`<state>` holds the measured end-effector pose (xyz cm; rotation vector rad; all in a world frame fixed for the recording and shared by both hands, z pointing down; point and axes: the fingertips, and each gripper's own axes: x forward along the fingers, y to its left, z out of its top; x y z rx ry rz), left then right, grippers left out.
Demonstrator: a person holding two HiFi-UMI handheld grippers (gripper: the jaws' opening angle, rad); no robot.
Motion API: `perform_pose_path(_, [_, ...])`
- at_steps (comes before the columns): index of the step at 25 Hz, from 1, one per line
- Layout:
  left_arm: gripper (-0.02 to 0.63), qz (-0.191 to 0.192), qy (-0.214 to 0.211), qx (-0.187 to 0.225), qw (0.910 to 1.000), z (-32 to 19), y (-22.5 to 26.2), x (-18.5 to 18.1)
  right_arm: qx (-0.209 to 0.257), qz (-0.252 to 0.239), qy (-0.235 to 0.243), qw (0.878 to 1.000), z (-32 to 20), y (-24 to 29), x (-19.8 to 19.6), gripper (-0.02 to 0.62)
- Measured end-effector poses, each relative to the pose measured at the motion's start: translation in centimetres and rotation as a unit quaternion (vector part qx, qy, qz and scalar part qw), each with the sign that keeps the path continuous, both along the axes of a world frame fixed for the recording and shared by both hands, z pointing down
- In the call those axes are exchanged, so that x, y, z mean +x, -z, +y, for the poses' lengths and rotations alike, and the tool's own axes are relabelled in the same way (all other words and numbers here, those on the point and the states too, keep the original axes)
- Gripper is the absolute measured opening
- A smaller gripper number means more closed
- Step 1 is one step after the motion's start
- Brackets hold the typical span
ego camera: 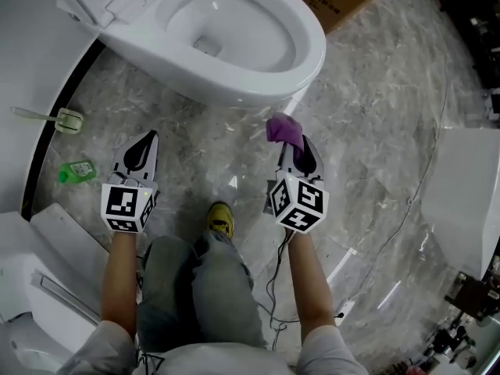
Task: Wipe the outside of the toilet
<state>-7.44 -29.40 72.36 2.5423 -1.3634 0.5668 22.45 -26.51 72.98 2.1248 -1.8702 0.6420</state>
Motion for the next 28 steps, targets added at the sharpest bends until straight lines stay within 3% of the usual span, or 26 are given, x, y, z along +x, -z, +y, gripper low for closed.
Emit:
perform_pose_path(5, [0.014, 0.002, 0.012, 0.001, 0.9999, -0.6, 7.9, -0.5, -0.003, 0.027, 0.017, 0.999, -0.1, 7.5, -1.8, 0.087])
perform_pose_path(12, [0.014, -0.003, 0.022, 0.016, 0.9996, -0.4, 20.7, -2.2, 0.032, 0.013, 0.063, 0.997, 0.0, 19.6, -4.1, 0.087])
perform_pose_path(28, [0.014, 0.008, 0.054, 0.06, 0.9967, 1.7, 48.3, -5.0, 0.052, -0.025, 0.087, 0.995, 3.7, 44.9, -6.7, 0.087])
